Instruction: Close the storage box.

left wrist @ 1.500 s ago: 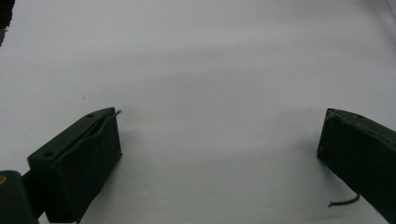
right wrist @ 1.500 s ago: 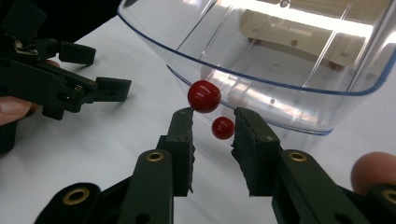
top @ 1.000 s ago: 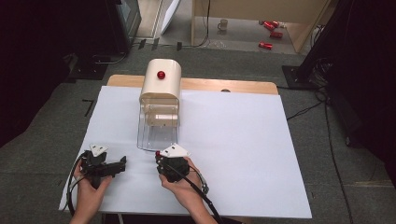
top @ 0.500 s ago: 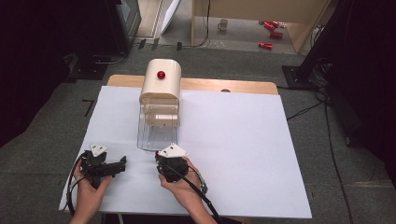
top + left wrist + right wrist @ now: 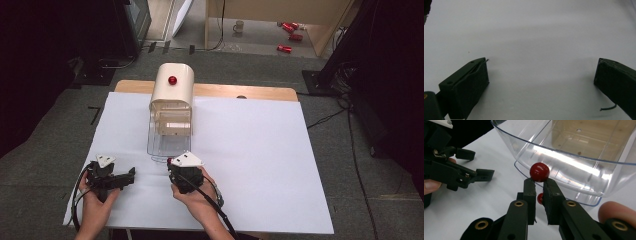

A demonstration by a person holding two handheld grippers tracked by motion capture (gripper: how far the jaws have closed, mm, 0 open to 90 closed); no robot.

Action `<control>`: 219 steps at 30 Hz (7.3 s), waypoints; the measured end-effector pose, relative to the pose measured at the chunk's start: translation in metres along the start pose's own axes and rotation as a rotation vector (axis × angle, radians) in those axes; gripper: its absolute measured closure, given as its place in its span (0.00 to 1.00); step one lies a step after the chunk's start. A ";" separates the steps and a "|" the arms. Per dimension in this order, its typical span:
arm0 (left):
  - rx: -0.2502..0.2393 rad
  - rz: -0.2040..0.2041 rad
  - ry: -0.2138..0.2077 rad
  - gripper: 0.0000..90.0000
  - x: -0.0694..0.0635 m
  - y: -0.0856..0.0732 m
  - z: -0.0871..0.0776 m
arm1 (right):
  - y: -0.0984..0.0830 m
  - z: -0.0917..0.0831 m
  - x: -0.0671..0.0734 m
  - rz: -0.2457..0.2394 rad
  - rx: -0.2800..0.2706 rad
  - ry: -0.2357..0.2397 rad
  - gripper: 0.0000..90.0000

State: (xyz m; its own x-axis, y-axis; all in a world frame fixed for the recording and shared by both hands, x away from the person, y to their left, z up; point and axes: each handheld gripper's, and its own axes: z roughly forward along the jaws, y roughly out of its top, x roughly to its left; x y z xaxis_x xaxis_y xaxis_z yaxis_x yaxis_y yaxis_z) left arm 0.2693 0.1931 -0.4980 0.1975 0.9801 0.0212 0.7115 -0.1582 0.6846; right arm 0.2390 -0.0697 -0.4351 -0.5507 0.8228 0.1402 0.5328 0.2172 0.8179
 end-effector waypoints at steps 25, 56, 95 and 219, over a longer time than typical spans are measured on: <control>0.002 0.001 -0.001 0.00 0.000 0.000 0.000 | 0.031 0.000 -0.009 0.001 -0.024 -0.007 0.91; 0.000 -0.002 -0.001 0.00 0.000 0.000 0.000 | 0.071 0.026 -0.036 0.038 -0.024 -0.056 0.92; -0.003 0.002 0.002 0.00 0.000 0.000 0.000 | 0.068 0.032 -0.056 0.042 0.063 -0.030 0.04; -0.002 -0.004 -0.001 0.00 0.000 0.000 0.000 | 0.010 0.066 -0.023 0.157 0.018 -0.149 0.84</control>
State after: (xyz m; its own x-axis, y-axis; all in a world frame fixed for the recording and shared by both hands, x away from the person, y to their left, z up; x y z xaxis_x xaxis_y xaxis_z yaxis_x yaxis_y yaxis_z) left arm 0.2694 0.1928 -0.4982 0.1951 0.9806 0.0178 0.7110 -0.1539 0.6861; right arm 0.2992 -0.0512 -0.4673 -0.3595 0.9157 0.1798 0.6167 0.0886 0.7822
